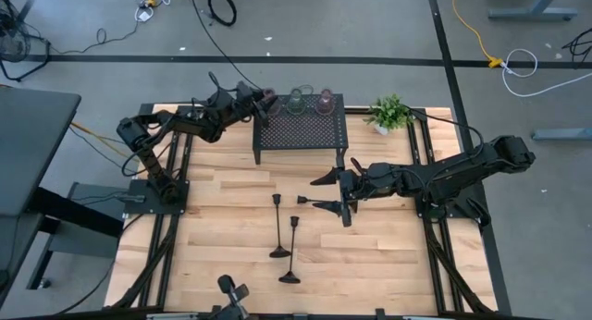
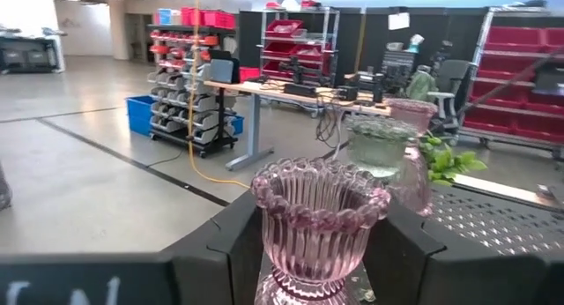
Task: Pick & Place candle stick holders
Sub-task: Put the pink glass candle holder on the shelf
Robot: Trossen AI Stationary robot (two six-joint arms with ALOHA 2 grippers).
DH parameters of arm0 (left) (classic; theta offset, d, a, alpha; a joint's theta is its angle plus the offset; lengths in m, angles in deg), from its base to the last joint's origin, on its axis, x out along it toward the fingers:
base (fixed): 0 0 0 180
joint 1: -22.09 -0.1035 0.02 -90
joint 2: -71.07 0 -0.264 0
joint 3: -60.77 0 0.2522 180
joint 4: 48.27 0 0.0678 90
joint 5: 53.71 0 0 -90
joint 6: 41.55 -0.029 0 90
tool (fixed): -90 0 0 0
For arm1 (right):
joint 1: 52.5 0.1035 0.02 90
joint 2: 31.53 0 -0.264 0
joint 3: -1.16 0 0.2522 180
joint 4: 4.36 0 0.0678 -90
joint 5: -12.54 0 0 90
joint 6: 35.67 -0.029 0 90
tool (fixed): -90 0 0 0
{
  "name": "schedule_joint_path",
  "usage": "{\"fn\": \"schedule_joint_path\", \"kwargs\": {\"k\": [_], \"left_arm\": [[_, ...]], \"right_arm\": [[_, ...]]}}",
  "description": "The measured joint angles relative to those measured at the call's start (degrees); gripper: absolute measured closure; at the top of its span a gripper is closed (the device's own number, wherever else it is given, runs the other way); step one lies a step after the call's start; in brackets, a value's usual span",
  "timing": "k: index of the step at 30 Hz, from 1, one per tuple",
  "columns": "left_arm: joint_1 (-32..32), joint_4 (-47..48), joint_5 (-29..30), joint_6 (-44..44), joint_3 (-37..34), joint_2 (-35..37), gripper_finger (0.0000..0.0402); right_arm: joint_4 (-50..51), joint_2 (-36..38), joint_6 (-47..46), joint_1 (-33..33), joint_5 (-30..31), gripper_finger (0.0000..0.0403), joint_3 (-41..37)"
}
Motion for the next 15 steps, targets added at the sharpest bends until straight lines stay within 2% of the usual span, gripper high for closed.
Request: {"fn": "schedule_joint_path", "kwargs": {"k": [15], "left_arm": [[-0.04, -0.95, 1.11, 1.71, 0.00, 0.00, 0.0228]], "right_arm": [[0.48, 0.00, 0.98, -0.02, 2.94, 0.0117, 0.00]]}}
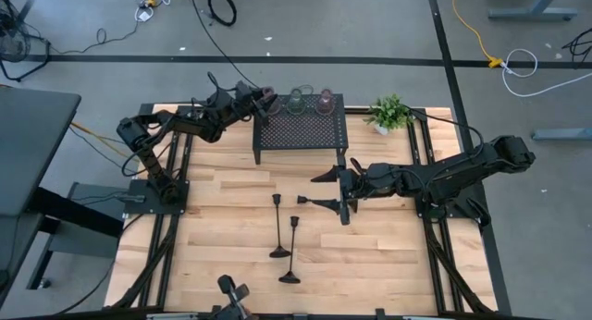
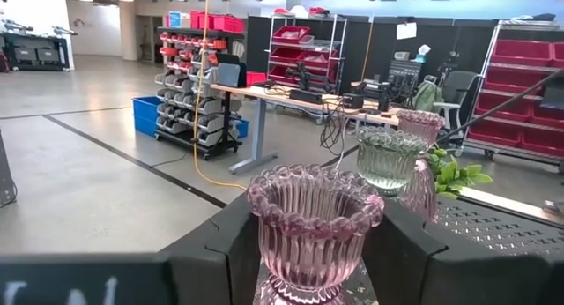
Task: Pick & Place candle stick holders
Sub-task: Put the pink glass candle holder on the shelf
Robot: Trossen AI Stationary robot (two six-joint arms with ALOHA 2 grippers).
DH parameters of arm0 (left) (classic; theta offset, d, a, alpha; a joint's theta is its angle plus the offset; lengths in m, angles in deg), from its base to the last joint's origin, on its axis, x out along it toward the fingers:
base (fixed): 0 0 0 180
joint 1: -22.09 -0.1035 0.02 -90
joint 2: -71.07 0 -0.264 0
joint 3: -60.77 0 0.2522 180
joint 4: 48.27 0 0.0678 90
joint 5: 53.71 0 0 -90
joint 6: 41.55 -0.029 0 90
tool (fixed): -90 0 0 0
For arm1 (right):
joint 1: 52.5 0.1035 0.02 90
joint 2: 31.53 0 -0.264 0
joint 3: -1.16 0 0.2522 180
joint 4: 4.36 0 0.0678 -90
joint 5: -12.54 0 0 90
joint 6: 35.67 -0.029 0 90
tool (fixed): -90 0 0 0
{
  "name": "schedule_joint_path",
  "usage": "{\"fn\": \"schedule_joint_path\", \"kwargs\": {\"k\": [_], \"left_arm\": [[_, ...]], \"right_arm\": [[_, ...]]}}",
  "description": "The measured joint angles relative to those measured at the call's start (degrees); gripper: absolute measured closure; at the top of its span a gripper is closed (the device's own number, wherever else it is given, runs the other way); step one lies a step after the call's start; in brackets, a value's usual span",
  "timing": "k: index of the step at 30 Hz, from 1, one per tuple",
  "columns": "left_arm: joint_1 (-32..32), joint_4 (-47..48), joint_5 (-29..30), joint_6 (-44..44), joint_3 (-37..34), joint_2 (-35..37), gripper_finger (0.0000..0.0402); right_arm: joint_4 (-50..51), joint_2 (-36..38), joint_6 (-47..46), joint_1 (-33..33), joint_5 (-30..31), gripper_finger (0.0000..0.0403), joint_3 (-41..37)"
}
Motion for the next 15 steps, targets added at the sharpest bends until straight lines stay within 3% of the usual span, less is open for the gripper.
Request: {"fn": "schedule_joint_path", "kwargs": {"k": [4, 11, 15], "left_arm": [[0.00, -0.17, -0.03, 0.25, 0.00, 0.00, 0.0200], [0.07, -0.15, -0.25, 2.10, 0.00, 0.00, 0.0102], [0.59, -0.16, -0.41, 1.94, 0.00, 0.00, 0.0067]], "right_arm": [[0.03, 0.00, 0.02, 0.00, 0.03, 0.0117, 0.00], [0.07, 0.00, 0.02, 0.00, 0.01, 0.0117, 0.00], [0.31, 0.00, 0.04, 0.00, 0.01, 0.0117, 0.00]]}}
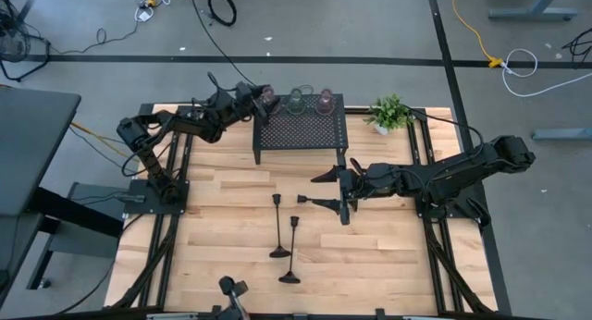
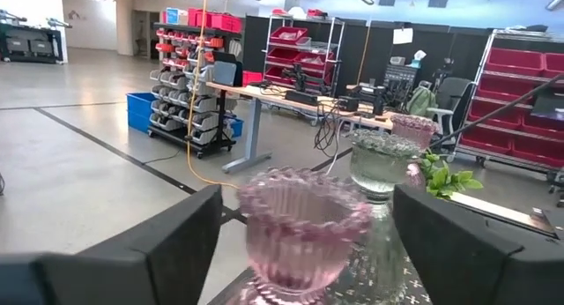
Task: Pick & Place candle stick holders
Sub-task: Put the pink glass candle holder on the shelf, then put the top right black candle holder on the shelf
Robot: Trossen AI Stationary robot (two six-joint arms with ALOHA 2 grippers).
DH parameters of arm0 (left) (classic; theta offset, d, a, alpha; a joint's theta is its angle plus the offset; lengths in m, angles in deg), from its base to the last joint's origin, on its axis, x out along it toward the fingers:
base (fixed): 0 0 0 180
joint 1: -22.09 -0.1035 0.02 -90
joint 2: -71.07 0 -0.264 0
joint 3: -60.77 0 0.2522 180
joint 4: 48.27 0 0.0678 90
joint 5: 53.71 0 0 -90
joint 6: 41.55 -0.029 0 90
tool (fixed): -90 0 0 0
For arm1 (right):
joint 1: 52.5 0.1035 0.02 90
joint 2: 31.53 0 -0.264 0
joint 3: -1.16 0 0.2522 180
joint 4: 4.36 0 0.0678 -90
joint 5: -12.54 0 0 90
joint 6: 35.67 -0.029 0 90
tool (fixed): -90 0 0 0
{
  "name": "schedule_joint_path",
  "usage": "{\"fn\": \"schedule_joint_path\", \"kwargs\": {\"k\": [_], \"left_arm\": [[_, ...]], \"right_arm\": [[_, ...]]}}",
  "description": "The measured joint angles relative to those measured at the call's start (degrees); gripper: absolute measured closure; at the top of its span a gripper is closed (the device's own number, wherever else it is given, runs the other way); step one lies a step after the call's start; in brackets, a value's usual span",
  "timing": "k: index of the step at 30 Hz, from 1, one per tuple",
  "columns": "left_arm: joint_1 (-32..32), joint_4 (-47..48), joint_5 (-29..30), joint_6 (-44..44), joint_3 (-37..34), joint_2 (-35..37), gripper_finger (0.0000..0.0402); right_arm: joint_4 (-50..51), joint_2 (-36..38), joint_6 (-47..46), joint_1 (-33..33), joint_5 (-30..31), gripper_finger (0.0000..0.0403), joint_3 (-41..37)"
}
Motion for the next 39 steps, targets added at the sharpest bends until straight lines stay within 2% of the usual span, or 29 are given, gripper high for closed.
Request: {"fn": "schedule_joint_path", "kwargs": {"k": [7, 13, 21, 25, 28, 32, 39], "left_arm": [[0.13, 0.33, -4.52, -0.27, -0.04, 1.63, 0.0051], [0.13, 4.77, -6.03, -1.60, -0.02, 8.86, 0.0051], [0.36, 26.73, -7.23, -6.02, -0.02, 23.34, 0.0051], [1.49, 39.44, -14.38, -5.95, -0.02, 31.19, 0.0051], [3.19, 47.50, -21.28, -5.72, -0.02, 36.10, 0.0051], [6.82, 57.58, -28.97, -5.79, -0.02, 41.19, 0.0051], [17.05, 70.35, -30.46, -6.90, -0.02, 45.82, 0.0051]], "right_arm": [[0.40, 0.00, 0.00, 0.00, 0.01, 0.0117, 0.00], [0.65, 0.00, 0.02, 0.00, 0.00, 0.0117, 0.00], [1.15, 0.00, -3.01, 0.01, 0.00, 0.0117, 0.00], [8.65, -0.04, -9.73, 0.50, 0.69, 0.0117, 0.00], [16.05, -1.34, -14.23, 1.81, 4.66, 0.0117, -0.01], [18.62, -4.89, -16.74, 3.17, 7.15, 0.0117, -0.02], [19.29, -10.56, -16.60, 3.38, 10.66, 0.0117, -0.02]]}}
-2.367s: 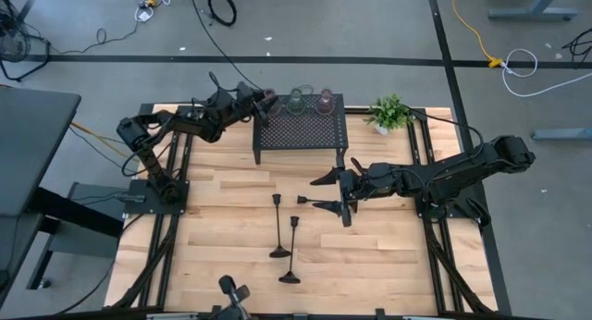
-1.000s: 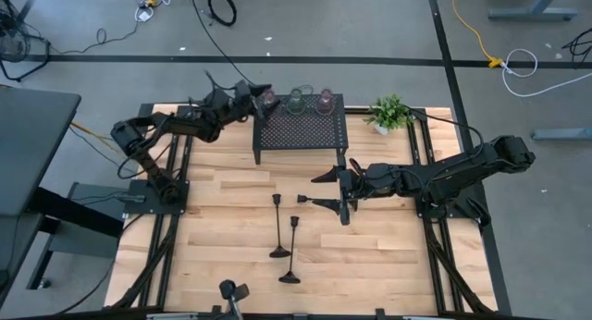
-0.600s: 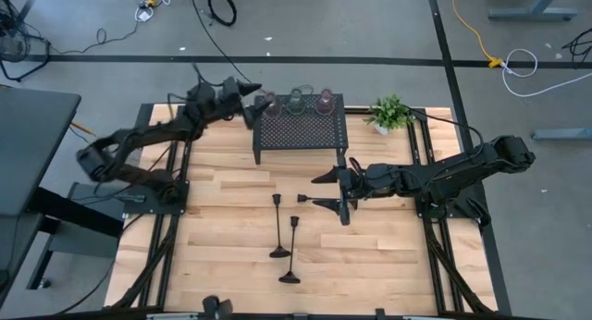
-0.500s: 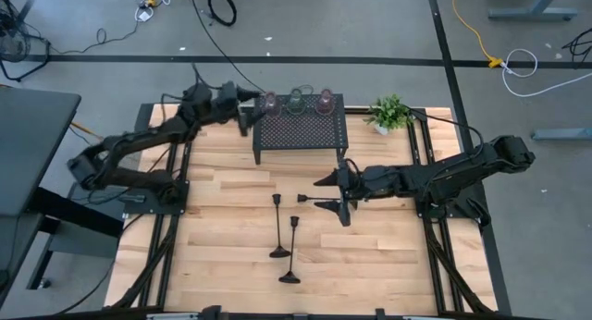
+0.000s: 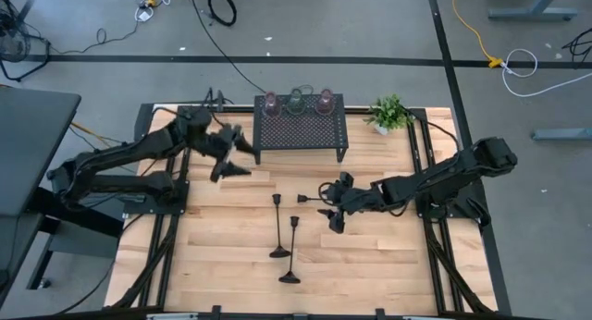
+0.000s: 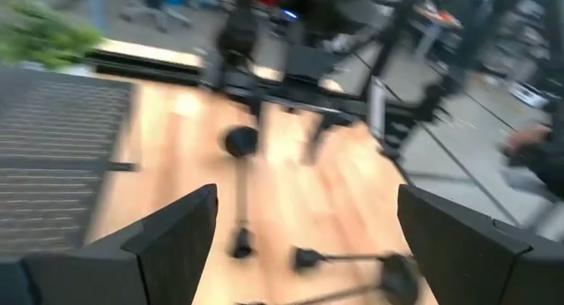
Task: Pick & Place candle stick holders
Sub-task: Put the top right black candle holder on the shelf
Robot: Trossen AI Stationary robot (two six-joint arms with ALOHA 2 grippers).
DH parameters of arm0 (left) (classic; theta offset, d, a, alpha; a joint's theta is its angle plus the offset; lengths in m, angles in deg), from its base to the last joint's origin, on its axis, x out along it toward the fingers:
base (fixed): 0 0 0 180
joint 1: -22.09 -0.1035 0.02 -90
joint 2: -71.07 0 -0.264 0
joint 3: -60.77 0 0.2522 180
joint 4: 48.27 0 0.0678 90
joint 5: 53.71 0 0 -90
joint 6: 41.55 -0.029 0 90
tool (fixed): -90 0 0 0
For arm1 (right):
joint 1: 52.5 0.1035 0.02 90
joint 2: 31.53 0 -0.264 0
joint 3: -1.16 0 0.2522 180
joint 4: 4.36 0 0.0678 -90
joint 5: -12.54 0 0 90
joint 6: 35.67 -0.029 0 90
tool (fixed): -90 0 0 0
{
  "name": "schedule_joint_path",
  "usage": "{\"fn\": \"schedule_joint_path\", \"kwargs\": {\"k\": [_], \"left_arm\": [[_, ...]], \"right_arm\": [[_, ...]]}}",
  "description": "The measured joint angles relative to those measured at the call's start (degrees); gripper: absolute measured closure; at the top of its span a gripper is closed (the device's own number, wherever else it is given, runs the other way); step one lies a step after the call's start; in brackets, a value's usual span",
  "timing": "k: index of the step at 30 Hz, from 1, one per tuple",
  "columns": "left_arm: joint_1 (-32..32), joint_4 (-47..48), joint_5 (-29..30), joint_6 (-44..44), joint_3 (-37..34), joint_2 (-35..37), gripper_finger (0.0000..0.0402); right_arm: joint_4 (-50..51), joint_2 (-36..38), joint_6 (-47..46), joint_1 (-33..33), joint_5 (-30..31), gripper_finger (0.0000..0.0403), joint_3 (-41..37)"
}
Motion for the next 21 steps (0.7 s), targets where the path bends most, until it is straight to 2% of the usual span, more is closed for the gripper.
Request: {"fn": "schedule_joint_path", "kwargs": {"k": [4, 9, 14, 21], "left_arm": [[6.93, 2.35, 1.09, -0.68, 0.00, -0.06, 0.0051], [15.73, 3.36, 7.30, -0.72, 0.00, -0.22, 0.0051], [22.95, 3.28, 14.95, -1.10, 0.00, -0.23, 0.0051], [29.68, 2.71, 21.71, -0.87, 0.00, -0.25, 0.0051]], "right_arm": [[1.65, -0.70, -0.13, -1.32, 1.54, 0.0117, 0.00], [6.53, -0.70, 0.70, -2.41, 2.83, 0.0117, 0.42], [10.23, -1.53, 0.10, -3.73, -0.38, 0.0130, 0.52], [10.89, -6.98, 1.37, -3.75, -3.79, 0.0176, 1.98]]}}
